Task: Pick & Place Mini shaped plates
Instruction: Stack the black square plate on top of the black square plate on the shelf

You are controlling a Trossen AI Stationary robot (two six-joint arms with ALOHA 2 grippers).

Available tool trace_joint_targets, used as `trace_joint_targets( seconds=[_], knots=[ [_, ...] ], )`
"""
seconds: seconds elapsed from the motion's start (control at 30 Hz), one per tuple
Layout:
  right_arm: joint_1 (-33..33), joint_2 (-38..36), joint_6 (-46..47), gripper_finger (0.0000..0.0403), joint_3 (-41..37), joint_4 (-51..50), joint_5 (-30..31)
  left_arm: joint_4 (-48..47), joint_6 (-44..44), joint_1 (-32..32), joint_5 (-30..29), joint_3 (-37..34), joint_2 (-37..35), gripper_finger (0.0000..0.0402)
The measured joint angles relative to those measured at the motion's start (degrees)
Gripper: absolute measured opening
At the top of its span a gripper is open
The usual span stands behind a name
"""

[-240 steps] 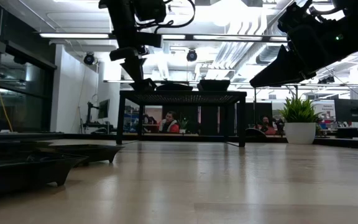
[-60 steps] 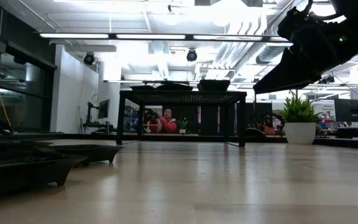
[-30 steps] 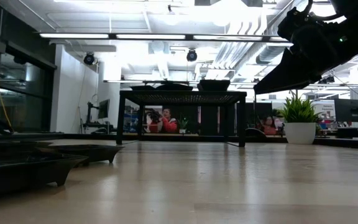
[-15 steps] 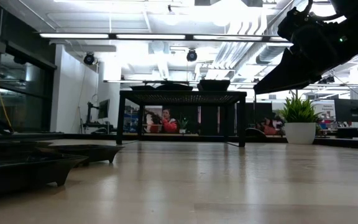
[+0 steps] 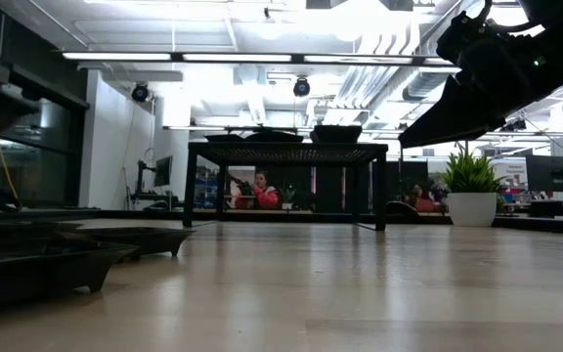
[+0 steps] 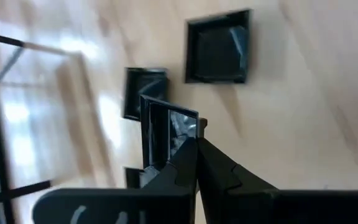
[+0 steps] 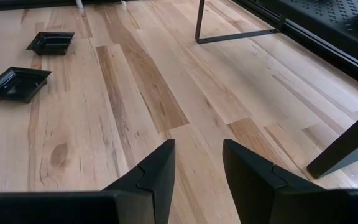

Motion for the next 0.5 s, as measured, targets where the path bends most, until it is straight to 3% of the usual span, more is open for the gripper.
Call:
trace_joint_targets(
  seconds=[0.5],
  knots=[
    [0.0, 0.0, -0.1, 0.0129, 0.0, 0.0, 0.2, -0.8, 10.3, 14.4, -9.7, 0.1, 0.0, 0.0000]
  ],
)
